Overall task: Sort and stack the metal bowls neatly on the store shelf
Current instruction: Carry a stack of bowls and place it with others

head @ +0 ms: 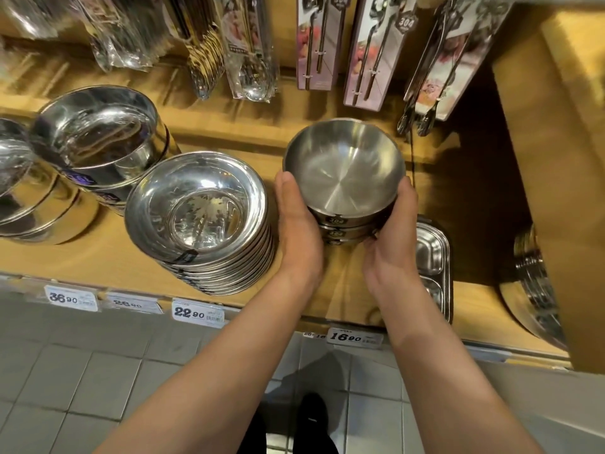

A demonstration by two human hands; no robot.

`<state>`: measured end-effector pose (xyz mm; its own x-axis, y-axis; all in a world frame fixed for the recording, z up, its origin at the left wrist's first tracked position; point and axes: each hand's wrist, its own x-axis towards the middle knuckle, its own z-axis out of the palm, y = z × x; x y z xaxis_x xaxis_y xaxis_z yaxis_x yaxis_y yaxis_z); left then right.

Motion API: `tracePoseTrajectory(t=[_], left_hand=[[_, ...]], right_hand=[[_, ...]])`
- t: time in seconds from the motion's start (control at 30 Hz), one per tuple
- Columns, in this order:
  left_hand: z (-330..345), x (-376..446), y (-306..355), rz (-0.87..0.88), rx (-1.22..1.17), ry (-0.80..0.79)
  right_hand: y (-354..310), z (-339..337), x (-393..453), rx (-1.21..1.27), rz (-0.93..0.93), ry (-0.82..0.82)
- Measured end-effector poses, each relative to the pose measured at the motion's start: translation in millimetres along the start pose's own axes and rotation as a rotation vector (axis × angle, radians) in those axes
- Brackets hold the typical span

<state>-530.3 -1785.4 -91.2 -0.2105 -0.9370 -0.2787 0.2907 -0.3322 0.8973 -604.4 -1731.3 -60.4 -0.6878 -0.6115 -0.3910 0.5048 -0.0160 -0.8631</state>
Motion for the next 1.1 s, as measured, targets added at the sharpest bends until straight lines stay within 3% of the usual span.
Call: tracePoseTrajectory(t=[0.13,0.47,0.67,1.1], left_hand=[[10,-15,19,0.104,-0.087,0.010],[16,-80,66,0.105,-0.005,-0.014],[-8,-131,104,0.155,0.064,-0.077],[-82,-206,149,0.163,0.091,-0.032]], right_hand=[[-17,1,-16,0.003,-0.081,-0.070],[-51,-9,-78,0.009,-0.149,-0.156],[-60,-23,-123,-0.085,-0.152,-0.334],[-63,-6,-211,-0.327,-0.306,-0.480]])
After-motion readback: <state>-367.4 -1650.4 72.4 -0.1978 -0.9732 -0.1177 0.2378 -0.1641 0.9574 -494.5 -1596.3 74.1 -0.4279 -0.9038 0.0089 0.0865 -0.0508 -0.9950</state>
